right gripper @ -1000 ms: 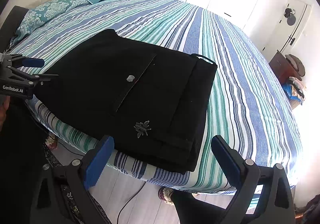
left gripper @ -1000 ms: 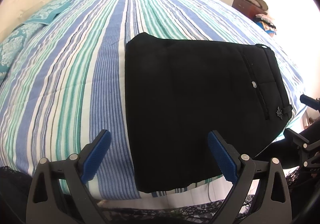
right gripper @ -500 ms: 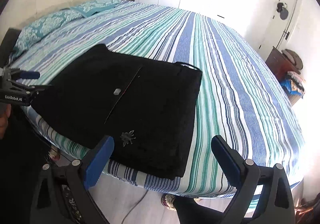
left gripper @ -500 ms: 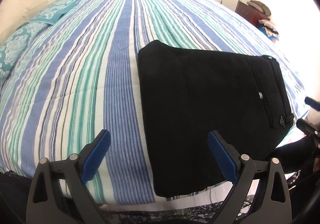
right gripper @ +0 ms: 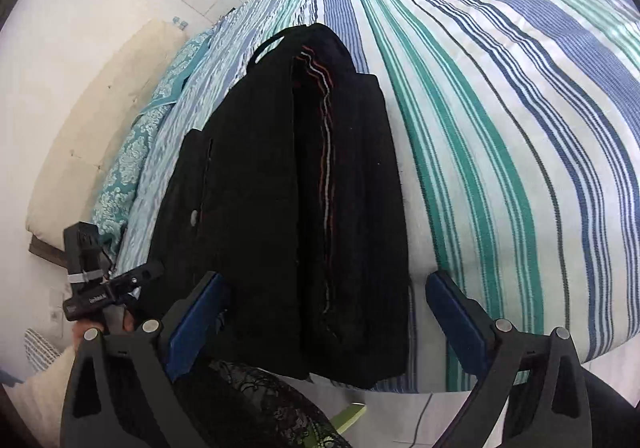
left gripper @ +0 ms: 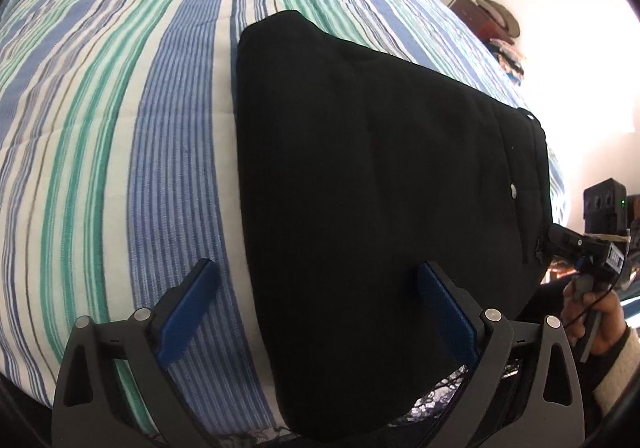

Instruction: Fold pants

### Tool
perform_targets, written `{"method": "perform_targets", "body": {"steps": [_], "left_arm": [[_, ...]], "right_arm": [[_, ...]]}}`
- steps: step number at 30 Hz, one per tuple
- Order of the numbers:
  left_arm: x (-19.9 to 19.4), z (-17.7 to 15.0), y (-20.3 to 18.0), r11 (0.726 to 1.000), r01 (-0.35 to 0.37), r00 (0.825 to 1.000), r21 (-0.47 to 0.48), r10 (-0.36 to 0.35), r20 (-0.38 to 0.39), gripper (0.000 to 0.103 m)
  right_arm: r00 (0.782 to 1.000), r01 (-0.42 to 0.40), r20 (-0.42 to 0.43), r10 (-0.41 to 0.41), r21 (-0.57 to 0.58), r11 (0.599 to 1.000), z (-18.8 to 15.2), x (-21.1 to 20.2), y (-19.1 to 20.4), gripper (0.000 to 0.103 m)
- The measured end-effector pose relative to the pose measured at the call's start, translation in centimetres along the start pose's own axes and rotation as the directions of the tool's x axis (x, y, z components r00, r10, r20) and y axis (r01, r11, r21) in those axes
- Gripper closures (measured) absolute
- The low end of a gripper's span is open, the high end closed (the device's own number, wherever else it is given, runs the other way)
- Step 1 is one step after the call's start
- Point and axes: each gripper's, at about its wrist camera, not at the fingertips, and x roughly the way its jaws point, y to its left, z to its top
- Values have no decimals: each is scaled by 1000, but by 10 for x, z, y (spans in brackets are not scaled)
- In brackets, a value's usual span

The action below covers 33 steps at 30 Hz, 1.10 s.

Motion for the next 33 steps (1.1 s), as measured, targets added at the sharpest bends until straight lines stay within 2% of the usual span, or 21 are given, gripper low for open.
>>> {"method": "perform_targets", "body": {"steps": [1,2,3,4,6,8,11,16,21,24,28,29,30,31,32,33], "left_arm": [[2,-1,-2,1000,18,1000,3,-18,-8,3],[3,-1,-5,999,39,999,13,-38,-16,4],[4,-2,-8,997,64,998,30,-63,-25,13],[4,-3,-13,997,55,998,48,-54,-24,23],[-3,-1,-16,998,34,999,54,-34,-5,51],[-15,2,-12,999,50,999,14,-50,22,74],[-34,2,-14,998,57,996,8,-58,75,81],[-75,14,-22,998,55,982,28,-59,181,82],[-111,54,-3,999,33,963,7,-34,268,82],[-124,76,16,1000,6,947,-13,-2,320,82],[-113,94,45,998,-39,938,-54,55,343,80],[-104,96,53,995,-71,939,-68,90,333,77],[-93,96,61,989,-122,940,-83,142,309,65],[-81,92,68,975,-197,937,-100,217,274,59],[-70,86,74,947,-299,920,-118,319,228,44],[-64,80,75,924,-361,903,-126,380,199,34]], "right_arm": [[1000,-16,-24,16,2,1000,0,4,0,9],[999,4,-39,-5,-19,1000,0,8,1,12],[998,21,-52,-23,-34,999,0,11,2,14],[998,24,-56,-26,-32,999,0,11,1,19],[998,-16,-65,16,3,1000,0,9,-4,42],[998,-34,-60,34,-2,999,0,8,-2,51],[998,-50,-29,48,-54,997,-1,2,12,56],[985,-162,50,168,-97,982,5,-14,42,59],[971,-209,80,225,-171,963,39,-3,89,59],[965,-225,83,247,-212,951,62,11,116,59],[972,-204,69,226,-238,950,93,38,135,59],[978,-181,57,200,-241,953,96,49,136,59],[985,-154,36,167,-234,960,98,60,132,58],[993,-110,11,116,-219,969,98,72,126,53],[999,-39,-2,39,-207,977,96,82,121,44],[1000,22,-8,-24,-200,980,92,86,115,39]]}}
